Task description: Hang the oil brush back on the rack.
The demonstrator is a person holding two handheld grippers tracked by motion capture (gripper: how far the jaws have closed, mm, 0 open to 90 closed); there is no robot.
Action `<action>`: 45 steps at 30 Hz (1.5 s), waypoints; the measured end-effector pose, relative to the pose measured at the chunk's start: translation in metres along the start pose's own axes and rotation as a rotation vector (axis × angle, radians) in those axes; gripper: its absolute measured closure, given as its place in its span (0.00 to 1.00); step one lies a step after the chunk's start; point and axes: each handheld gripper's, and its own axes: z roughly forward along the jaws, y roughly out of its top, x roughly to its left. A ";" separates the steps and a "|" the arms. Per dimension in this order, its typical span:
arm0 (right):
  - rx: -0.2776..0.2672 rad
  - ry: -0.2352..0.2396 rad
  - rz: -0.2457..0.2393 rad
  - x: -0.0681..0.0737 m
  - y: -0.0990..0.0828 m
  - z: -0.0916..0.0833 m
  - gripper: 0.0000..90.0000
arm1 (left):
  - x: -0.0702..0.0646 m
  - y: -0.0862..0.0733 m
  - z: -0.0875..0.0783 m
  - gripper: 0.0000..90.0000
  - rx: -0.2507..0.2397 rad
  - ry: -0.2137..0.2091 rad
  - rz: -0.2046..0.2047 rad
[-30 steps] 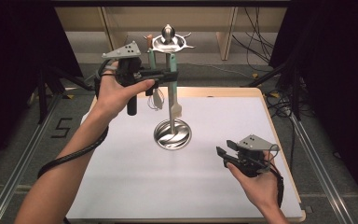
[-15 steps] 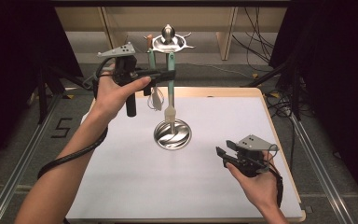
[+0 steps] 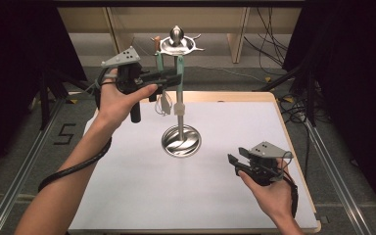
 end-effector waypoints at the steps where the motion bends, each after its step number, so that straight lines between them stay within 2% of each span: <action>1: 0.009 -0.001 0.023 0.001 0.000 -0.001 0.61 | -0.001 -0.001 -0.001 0.69 -0.005 0.010 0.008; 2: 0.003 0.003 0.023 0.000 0.000 -0.001 0.61 | -0.003 -0.002 -0.004 0.67 -0.009 0.021 0.018; 3: -0.005 -0.005 0.001 -0.002 -0.001 -0.001 0.61 | -0.005 -0.004 -0.006 0.65 -0.015 0.030 0.028; 5: -0.003 -0.007 0.016 -0.002 -0.001 -0.002 0.60 | -0.009 -0.008 -0.012 0.62 -0.019 0.047 0.051; 6: -0.015 -0.005 -0.007 -0.005 -0.001 -0.001 0.60 | -0.011 -0.010 -0.015 0.59 -0.025 0.055 0.064; 8: -0.010 -0.003 -0.003 -0.007 -0.001 -0.002 0.60 | -0.016 -0.017 -0.022 0.57 -0.032 0.077 0.083; 11: 0.003 -0.014 0.031 -0.006 -0.004 -0.003 0.60 | -0.020 -0.029 -0.032 0.54 -0.037 0.101 0.095; 12: -0.003 -0.021 -0.005 -0.009 -0.004 -0.003 0.60 | -0.021 -0.034 -0.036 0.54 -0.039 0.114 0.097; 15: 0.009 -0.012 0.049 -0.006 -0.006 -0.003 0.60 | -0.024 -0.051 -0.047 0.51 -0.036 0.135 0.104; 17: 0.014 -0.006 0.019 -0.009 -0.006 -0.003 0.60 | -0.024 -0.062 -0.054 0.50 -0.036 0.152 0.101; 19: 0.015 -0.019 0.019 -0.009 -0.006 -0.003 0.60 | -0.024 -0.070 -0.061 0.50 -0.036 0.182 0.111; 20: 0.013 -0.022 0.005 -0.011 -0.006 -0.003 0.60 | -0.023 -0.075 -0.063 0.50 -0.030 0.190 0.114; 21: 0.014 -0.022 0.011 -0.011 -0.006 -0.003 0.60 | -0.023 -0.079 -0.066 0.49 -0.025 0.196 0.116; 22: 0.019 -0.015 0.043 -0.009 -0.007 -0.003 0.60 | -0.022 -0.084 -0.068 0.49 -0.015 0.203 0.121; 25: 0.003 -0.024 0.046 -0.010 -0.008 -0.003 0.60 | -0.021 -0.097 -0.076 0.49 0.010 0.229 0.132; 26: 0.007 -0.031 0.006 -0.013 -0.008 -0.004 0.60 | -0.020 -0.101 -0.078 0.49 0.019 0.237 0.134; 27: 0.004 -0.036 -0.004 -0.014 -0.008 -0.004 0.60 | -0.019 -0.104 -0.080 0.49 0.020 0.245 0.136; 30: 0.011 -0.026 0.005 -0.013 -0.009 -0.003 0.60 | -0.016 -0.113 -0.086 0.48 0.030 0.267 0.143; 31: 0.008 -0.027 -0.007 -0.014 -0.009 -0.002 0.60 | -0.016 -0.117 -0.088 0.48 0.047 0.270 0.129; 33: 0.004 -0.032 0.007 -0.013 -0.010 -0.003 0.60 | -0.014 -0.123 -0.090 0.46 0.051 0.280 0.148; 37: 0.015 -0.022 0.049 -0.011 -0.011 -0.003 0.60 | -0.012 -0.135 -0.091 0.42 0.035 0.299 0.122; 39: 0.009 -0.021 0.028 -0.014 -0.012 -0.002 0.60 | -0.011 -0.140 -0.091 0.41 0.029 0.305 0.119; 40: 0.018 -0.029 0.017 -0.015 -0.013 -0.002 0.60 | -0.011 -0.141 -0.092 0.41 0.041 0.315 0.116; 42: 0.010 -0.025 0.021 -0.016 -0.014 -0.001 0.60 | -0.011 -0.143 -0.091 0.41 0.036 0.320 0.117; 44: 0.021 -0.030 0.047 -0.015 -0.015 -0.003 0.60 | -0.012 -0.147 -0.089 0.43 0.033 0.322 0.117; 45: 0.014 -0.026 0.035 -0.018 -0.016 -0.002 0.60 | -0.013 -0.150 -0.088 0.44 0.030 0.325 0.118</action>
